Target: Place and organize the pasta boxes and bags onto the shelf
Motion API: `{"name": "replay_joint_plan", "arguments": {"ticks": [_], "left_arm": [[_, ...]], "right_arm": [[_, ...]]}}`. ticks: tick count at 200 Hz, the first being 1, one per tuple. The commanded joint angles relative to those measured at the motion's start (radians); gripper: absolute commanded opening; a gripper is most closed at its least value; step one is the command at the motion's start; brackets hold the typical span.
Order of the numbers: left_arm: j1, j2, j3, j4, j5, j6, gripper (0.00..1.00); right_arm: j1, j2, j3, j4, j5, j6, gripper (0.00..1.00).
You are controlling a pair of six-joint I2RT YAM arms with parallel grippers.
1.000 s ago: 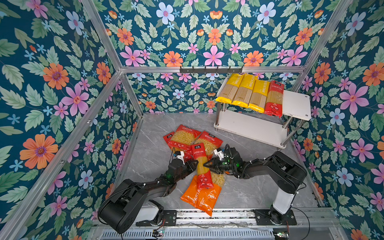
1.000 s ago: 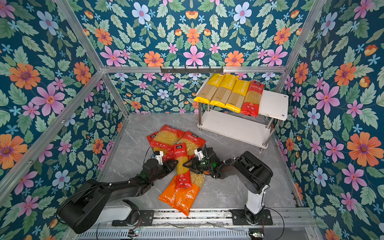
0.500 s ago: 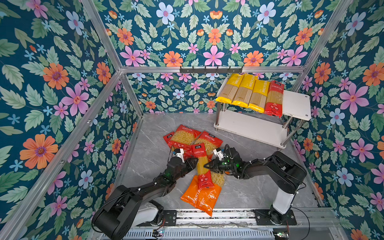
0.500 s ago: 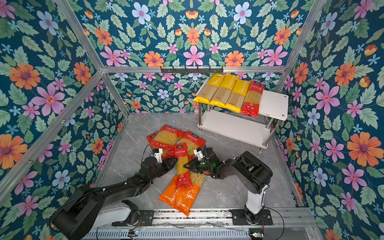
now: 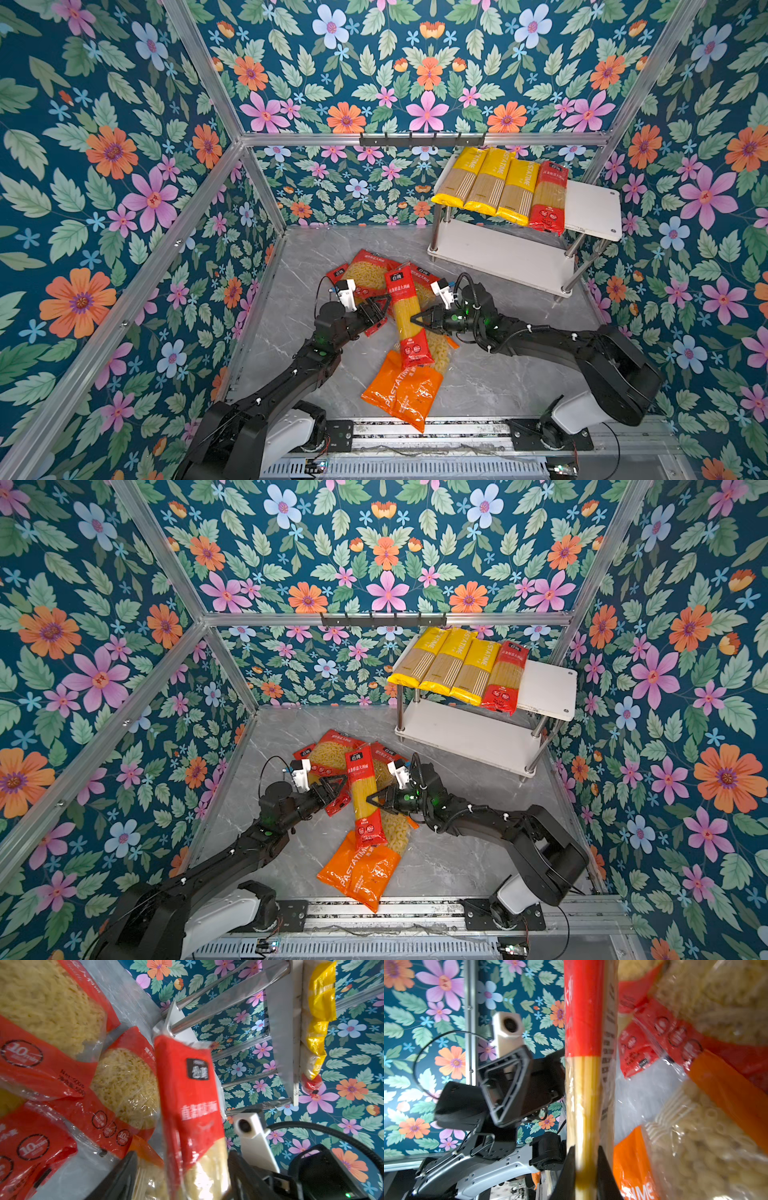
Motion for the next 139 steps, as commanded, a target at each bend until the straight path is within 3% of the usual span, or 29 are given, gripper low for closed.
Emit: {"name": "replay_joint_plan", "arguments": {"ticks": [1,44,139], "left_arm": [[-0.004,0.031,0.028,0.164,0.109,-0.028,0.77],[-0.022,0.070,0.063,0.292,0.179,-0.049,0.76],[-0.082,0.228,0.150,0.461,0.213,-0.095,0.53]], "right_arm": [[0.000,-0.068,0.035,-0.011,-0.007,-0.120,0.02],[0.000,-0.146,0.076,-0.093,-0.018,-0.158,0.01],[0.000,-0.229,0.066,-0.109,-0.040,-0.144,0.02]]}}
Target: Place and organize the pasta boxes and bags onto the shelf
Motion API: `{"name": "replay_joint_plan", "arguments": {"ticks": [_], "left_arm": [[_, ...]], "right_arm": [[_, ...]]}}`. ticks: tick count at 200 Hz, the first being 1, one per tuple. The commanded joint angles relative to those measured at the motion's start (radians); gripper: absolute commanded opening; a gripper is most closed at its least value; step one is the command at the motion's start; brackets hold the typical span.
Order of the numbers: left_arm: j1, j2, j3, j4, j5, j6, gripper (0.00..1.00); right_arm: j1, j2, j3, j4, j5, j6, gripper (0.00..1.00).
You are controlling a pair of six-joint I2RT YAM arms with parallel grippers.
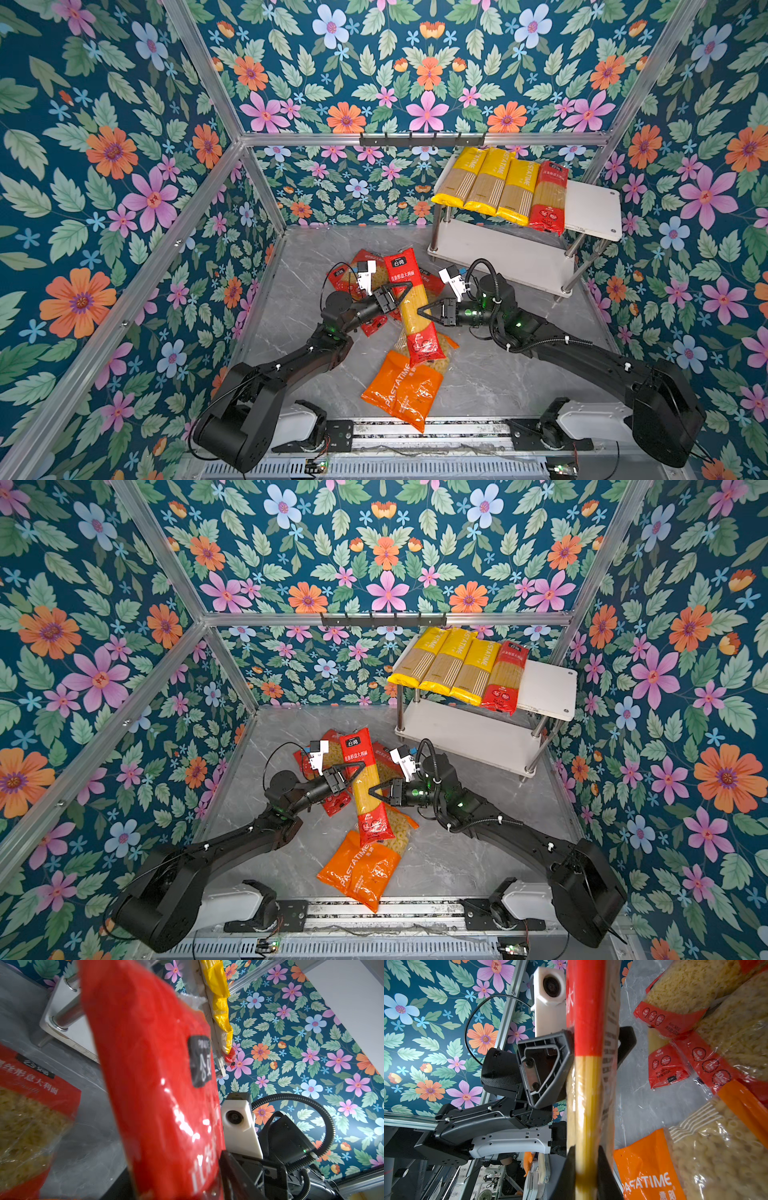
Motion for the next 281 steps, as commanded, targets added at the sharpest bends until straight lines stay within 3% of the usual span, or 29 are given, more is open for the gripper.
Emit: {"name": "replay_joint_plan", "arguments": {"ticks": [1,49,113,131,179,226,247,281], "left_arm": [[-0.012,0.023,0.021,0.074,0.014,-0.012,0.52],[-0.017,0.045,0.053,0.093,-0.004,-0.031,0.29],[-0.016,0.087,0.175,0.092,-0.070,-0.044,0.21],[-0.016,0.108,0.217,0.090,-0.089,-0.051,0.21],[-0.023,0.150,0.294,0.116,-0.120,-0.089,0.21],[-0.055,0.154,0.317,0.124,-0.130,-0.102,0.21],[-0.063,0.159,0.325,0.126,-0.132,-0.103,0.22],[-0.063,0.174,0.341,0.137,-0.132,-0.112,0.22]], "right_arm": [[0.001,-0.016,-0.003,0.123,-0.021,-0.022,0.02],[0.000,-0.044,-0.052,0.127,0.034,-0.013,0.20],[0.000,-0.133,-0.221,0.191,0.153,0.041,0.54],[0.005,-0.162,-0.247,0.187,0.162,0.047,0.59],[0.026,-0.228,-0.315,0.252,0.258,0.047,0.59],[0.026,-0.149,-0.297,0.447,0.273,0.072,0.58],[0.026,-0.125,-0.280,0.500,0.263,0.086,0.53],[0.026,-0.142,-0.287,0.509,0.279,0.090,0.36]]}}
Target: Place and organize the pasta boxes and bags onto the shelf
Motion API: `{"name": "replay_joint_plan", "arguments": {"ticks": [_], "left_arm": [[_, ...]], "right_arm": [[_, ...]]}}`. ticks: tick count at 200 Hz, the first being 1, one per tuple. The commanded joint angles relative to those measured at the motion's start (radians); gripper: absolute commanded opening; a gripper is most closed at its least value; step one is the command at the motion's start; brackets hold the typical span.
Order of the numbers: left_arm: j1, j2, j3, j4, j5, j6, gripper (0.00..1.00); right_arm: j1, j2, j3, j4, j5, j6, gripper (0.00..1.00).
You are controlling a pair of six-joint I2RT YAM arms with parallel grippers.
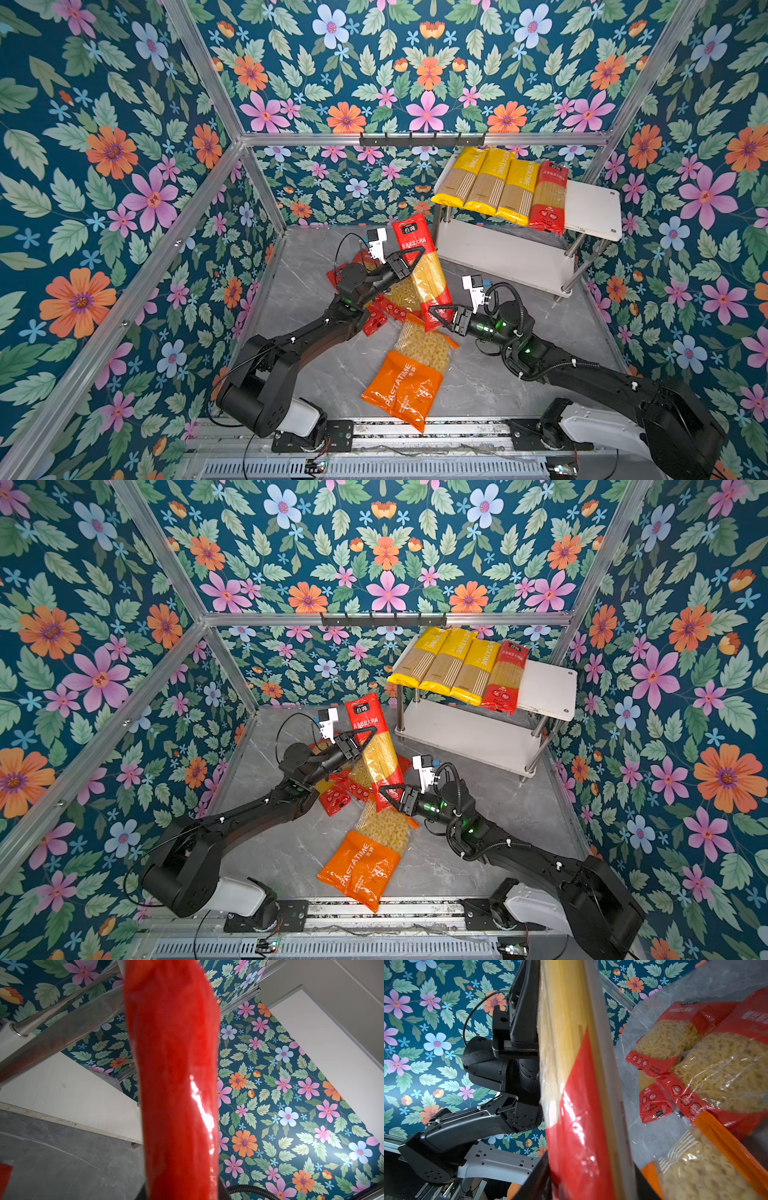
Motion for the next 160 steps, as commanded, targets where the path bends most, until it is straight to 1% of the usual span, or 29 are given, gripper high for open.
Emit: {"name": "replay_joint_plan", "arguments": {"ticks": [1,16,30,52,72,100,119,141,160], "left_arm": [[-0.003,0.004,0.019,0.123,-0.001,-0.022,0.22],[-0.003,0.008,0.022,0.128,-0.002,-0.025,0.23],[-0.003,0.008,0.025,0.125,-0.002,-0.025,0.25],[-0.003,0.001,0.025,0.120,0.001,-0.024,0.32],[-0.003,-0.012,0.023,0.103,0.001,-0.017,0.41],[-0.003,-0.031,0.023,0.082,0.002,-0.005,0.54],[0.001,-0.040,0.017,0.082,-0.001,-0.011,0.63],[0.011,-0.045,0.002,0.119,0.005,-0.038,0.69],[0.015,-0.047,-0.001,0.136,0.014,-0.048,0.72]], "right_arm": [[0.001,-0.012,0.005,0.099,0.015,0.015,0.35],[0.001,-0.015,0.012,0.080,0.017,0.012,0.25],[0.001,-0.012,0.012,0.090,0.018,0.017,0.17],[0.001,-0.013,0.020,0.090,0.016,0.014,0.10],[0.000,-0.025,0.042,0.062,0.013,-0.004,0.07],[-0.002,-0.058,0.101,-0.049,0.011,-0.063,0.03],[-0.019,-0.084,0.125,-0.089,0.003,-0.080,0.01],[-0.056,-0.119,0.149,-0.140,-0.009,-0.092,0.00],[-0.082,-0.143,0.174,-0.176,-0.026,-0.103,0.00]]}}
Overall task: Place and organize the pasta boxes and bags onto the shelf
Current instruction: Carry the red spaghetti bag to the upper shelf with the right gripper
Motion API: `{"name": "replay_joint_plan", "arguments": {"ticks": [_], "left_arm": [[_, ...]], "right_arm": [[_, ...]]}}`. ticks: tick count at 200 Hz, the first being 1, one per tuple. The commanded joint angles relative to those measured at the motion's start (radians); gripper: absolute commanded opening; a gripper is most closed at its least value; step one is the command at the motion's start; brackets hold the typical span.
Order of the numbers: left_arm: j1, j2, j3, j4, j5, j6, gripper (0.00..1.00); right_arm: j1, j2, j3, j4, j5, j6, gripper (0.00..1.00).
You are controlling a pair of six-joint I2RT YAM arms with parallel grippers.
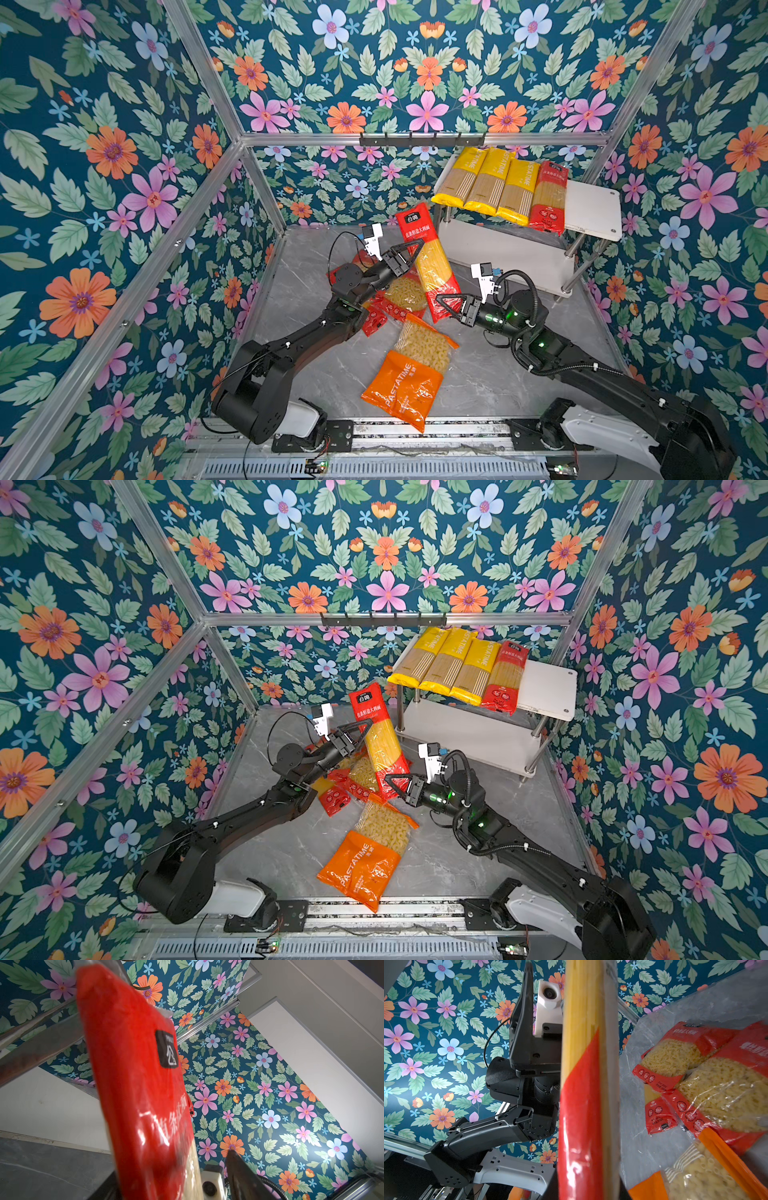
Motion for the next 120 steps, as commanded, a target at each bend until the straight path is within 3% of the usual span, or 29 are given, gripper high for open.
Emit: {"name": "replay_joint_plan", "arguments": {"ticks": [1,47,94,120], "left_arm": [[0.006,-0.010,-0.001,0.081,0.022,-0.017,0.72],[0.006,-0.020,-0.011,0.052,0.024,0.005,0.73],[0.006,-0.022,-0.044,0.038,0.024,0.024,0.72],[0.006,-0.028,-0.082,0.032,0.021,0.033,0.71]], "right_arm": [[-0.023,-0.029,0.036,0.067,0.000,-0.055,0.00],[-0.117,-0.085,0.111,-0.035,-0.039,-0.077,0.00],[-0.333,-0.157,0.210,-0.155,-0.131,-0.061,0.00],[-0.530,-0.188,0.322,-0.307,-0.189,-0.063,0.00]]}}
